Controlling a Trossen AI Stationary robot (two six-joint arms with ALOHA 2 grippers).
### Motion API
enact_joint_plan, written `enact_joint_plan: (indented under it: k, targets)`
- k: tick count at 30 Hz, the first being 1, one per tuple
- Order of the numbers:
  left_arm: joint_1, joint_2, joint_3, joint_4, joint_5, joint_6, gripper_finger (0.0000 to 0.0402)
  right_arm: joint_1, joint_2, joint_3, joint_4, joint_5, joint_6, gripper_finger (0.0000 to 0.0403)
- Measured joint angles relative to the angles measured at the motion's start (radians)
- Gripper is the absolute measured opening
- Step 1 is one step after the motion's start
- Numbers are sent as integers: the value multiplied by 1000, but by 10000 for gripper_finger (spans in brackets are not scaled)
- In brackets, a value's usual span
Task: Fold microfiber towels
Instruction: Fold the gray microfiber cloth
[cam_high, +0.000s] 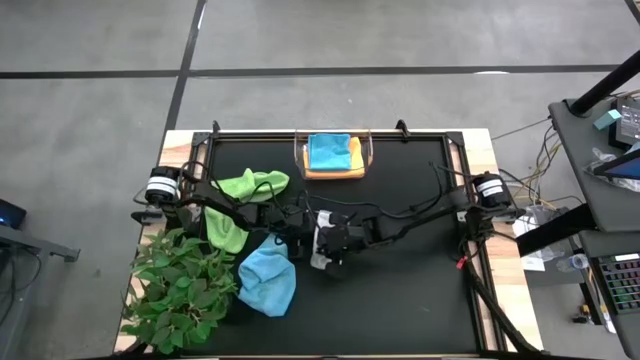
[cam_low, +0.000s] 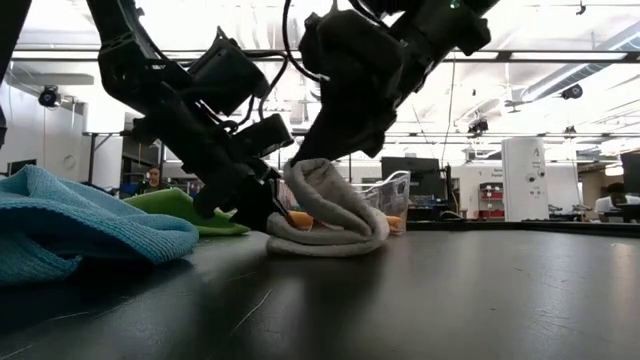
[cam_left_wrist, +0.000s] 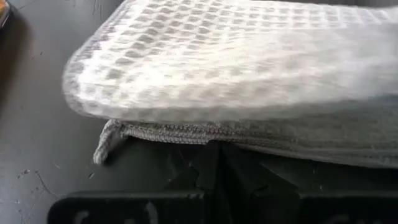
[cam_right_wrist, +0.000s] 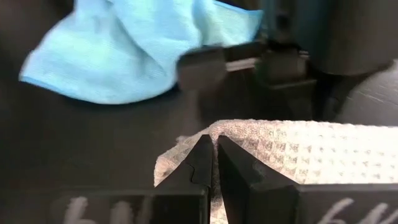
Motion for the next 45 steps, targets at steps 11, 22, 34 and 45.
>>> enact_joint_plan:
  k: [11, 22, 34, 45]
  targets:
    - [0, 0, -3, 6, 6, -20, 0, -14, 101, 50, 42, -36, -34, 9]
    - [-1, -103, -9, -116, 10, -22, 0, -30, 110, 51, 55, -13, -9, 81]
    - [-1, -221, -4, -168, 3, -47, 0, -31, 51, 60, 24, -13, -116, 149]
    - [-57, -280, -4, -165, 55, -57, 0, -41, -133, -44, -97, 81, -191, 79]
